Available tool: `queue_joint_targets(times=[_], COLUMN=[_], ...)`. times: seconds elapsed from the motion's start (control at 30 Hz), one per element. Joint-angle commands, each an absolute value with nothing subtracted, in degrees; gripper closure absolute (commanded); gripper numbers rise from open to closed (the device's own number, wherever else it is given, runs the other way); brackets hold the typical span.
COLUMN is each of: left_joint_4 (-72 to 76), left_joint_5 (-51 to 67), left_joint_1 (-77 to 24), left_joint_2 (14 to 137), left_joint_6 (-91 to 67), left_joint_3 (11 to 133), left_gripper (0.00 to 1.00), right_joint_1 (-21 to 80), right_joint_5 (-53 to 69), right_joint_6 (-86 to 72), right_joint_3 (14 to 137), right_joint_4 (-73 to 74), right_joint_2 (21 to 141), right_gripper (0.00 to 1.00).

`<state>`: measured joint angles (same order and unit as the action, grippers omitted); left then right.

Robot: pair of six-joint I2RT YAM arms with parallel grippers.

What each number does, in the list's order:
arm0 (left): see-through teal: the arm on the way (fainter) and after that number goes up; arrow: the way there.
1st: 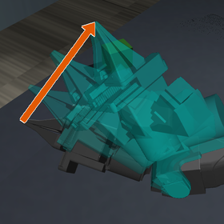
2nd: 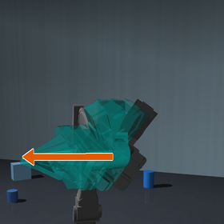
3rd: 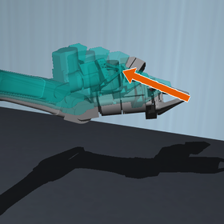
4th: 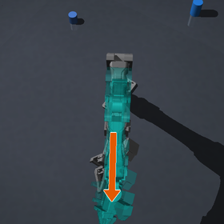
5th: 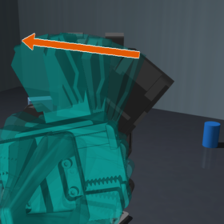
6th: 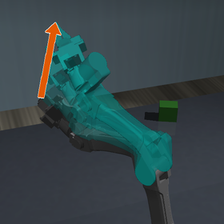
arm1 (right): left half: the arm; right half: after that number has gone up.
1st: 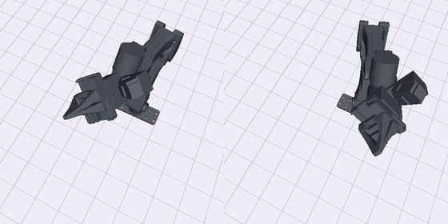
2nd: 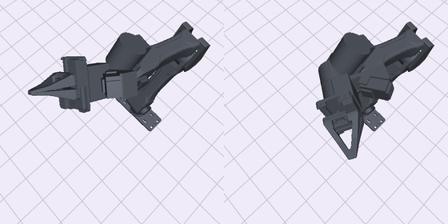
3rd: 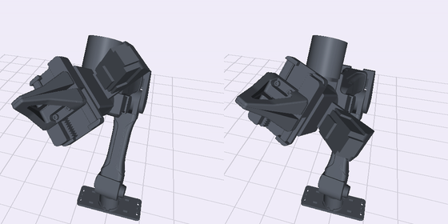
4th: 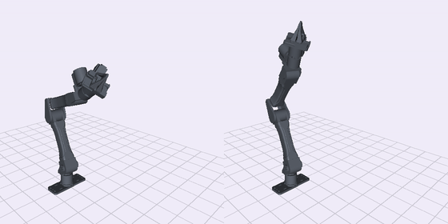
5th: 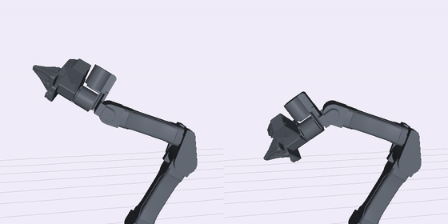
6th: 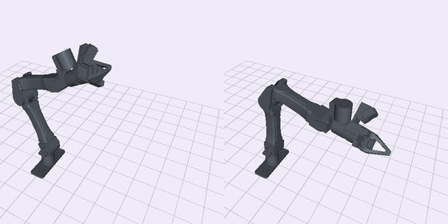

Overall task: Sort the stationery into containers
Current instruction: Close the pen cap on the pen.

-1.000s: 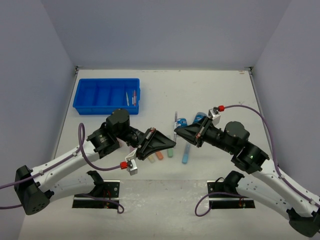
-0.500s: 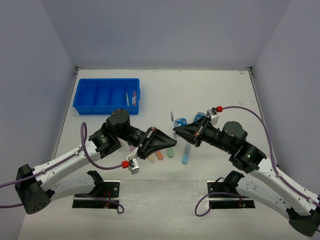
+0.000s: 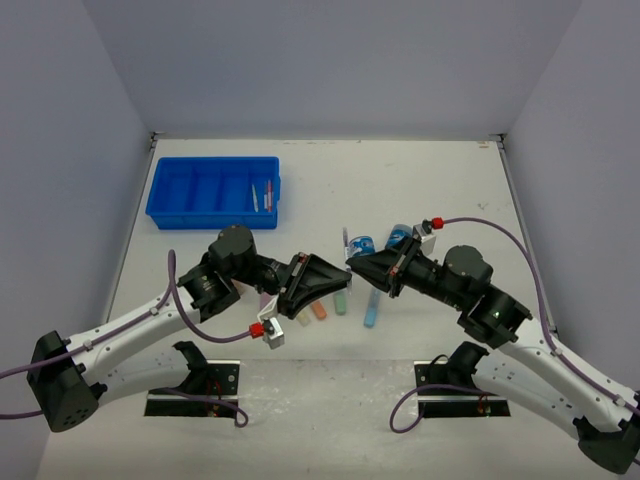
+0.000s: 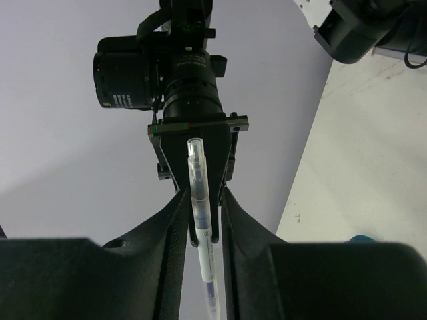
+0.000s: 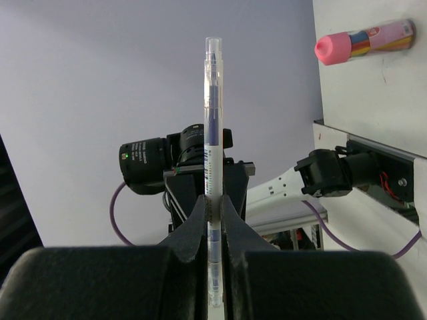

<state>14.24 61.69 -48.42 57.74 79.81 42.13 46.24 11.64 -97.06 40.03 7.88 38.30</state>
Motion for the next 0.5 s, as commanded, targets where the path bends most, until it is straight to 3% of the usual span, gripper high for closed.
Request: queue_joint_targets(times=[0.0,0.1,0.13,0.17,0.2,0.47], left_joint_4=[18.81,18.54,18.54,18.59,18.63,19.27], left_joint_5=[60.22,60.35,60.07,59.94,59.79,56.45], left_joint_1=[-47.91,-47.9,-47.9,-47.95,-47.95,-47.99], left_joint_2=[56.85,56.68,56.57,56.47,56.32,55.2], left_joint_6=[78.44,78.04,77.92,77.73,77.61,74.1], left_joint_3=[41.74,41.92,41.86,41.88,41.92,42.18], left_gripper=[0.72,0.64,0.53,0.22,0.0,0.0], right_joint_1=[46.67,46.59,46.64,46.62,46.58,45.89], right_joint_5=[11.54,11.07,11.01,10.99,11.13,12.12], right_joint_6=[-98.26,-98.44,-98.44,-98.44,-98.4,-98.26], right_joint_3=[39.89,39.72,39.66,39.64,39.6,38.24], right_joint_4=[6.95,6.94,6.94,6.94,6.94,6.94], right_joint_2=[37.63,37.45,37.5,37.58,37.69,37.36], right_gripper=[1.0,1.0,1.0,1.0,1.0,1.0])
